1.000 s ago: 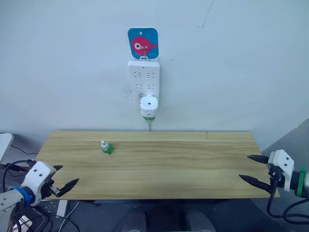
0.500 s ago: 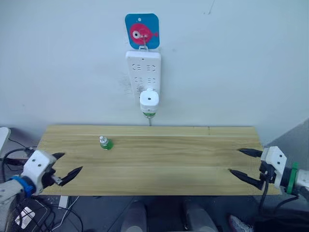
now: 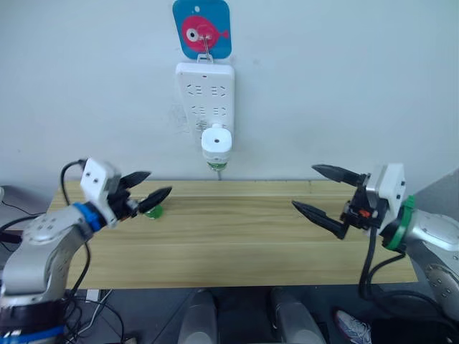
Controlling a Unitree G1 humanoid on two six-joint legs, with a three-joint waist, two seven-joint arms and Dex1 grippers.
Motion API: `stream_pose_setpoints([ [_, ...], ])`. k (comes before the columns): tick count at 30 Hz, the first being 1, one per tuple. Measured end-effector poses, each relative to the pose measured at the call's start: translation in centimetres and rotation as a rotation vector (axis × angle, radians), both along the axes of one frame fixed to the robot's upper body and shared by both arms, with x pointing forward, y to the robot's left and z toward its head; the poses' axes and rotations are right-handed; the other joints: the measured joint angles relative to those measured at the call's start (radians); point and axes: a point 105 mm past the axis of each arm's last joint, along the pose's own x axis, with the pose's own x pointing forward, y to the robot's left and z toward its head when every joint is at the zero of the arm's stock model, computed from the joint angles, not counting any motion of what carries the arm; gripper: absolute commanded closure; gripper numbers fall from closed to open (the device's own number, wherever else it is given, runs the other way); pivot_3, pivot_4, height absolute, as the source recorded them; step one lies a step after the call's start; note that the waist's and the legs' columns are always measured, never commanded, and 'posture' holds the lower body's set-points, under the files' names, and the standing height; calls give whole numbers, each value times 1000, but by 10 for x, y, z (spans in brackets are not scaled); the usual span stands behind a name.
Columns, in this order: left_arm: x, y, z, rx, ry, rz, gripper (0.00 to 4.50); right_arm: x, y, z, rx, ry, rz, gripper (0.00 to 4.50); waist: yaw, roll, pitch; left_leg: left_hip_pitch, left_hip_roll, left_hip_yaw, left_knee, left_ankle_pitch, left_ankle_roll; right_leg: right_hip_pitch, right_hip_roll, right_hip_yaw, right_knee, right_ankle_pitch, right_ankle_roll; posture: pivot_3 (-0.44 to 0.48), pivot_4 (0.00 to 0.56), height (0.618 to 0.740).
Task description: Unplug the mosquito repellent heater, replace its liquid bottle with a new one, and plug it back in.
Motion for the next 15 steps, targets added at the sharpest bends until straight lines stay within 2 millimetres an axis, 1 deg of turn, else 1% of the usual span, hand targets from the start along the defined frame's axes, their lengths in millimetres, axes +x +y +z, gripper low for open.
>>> stream_pose_setpoints([
  [5,30,-21,21,-65,-59,-49,891,4,17,5,51,-1,-8,0,-6,2,4,-14,0,-7,8,0,0,-7,-1,-10,1,1,-2,-28,315,740],
  [8,43,-31,25,-80,-71,-82,891,4,26,9,75,-9,-2,0,-11,3,6,-15,0,-12,8,0,0,-7,-1,-16,1,2,-3,-39,318,740],
  [10,50,-32,26,-83,-78,-89,891,2,31,11,83,-12,3,0,-15,4,8,-15,0,-14,8,0,0,-6,-1,-18,2,1,-3,-47,318,740],
  [15,62,-39,32,-85,-96,-145,891,0,33,12,82,-16,-6,0,-23,6,11,-18,-1,-17,10,0,0,-6,-1,-20,2,1,-3,-53,316,740],
])
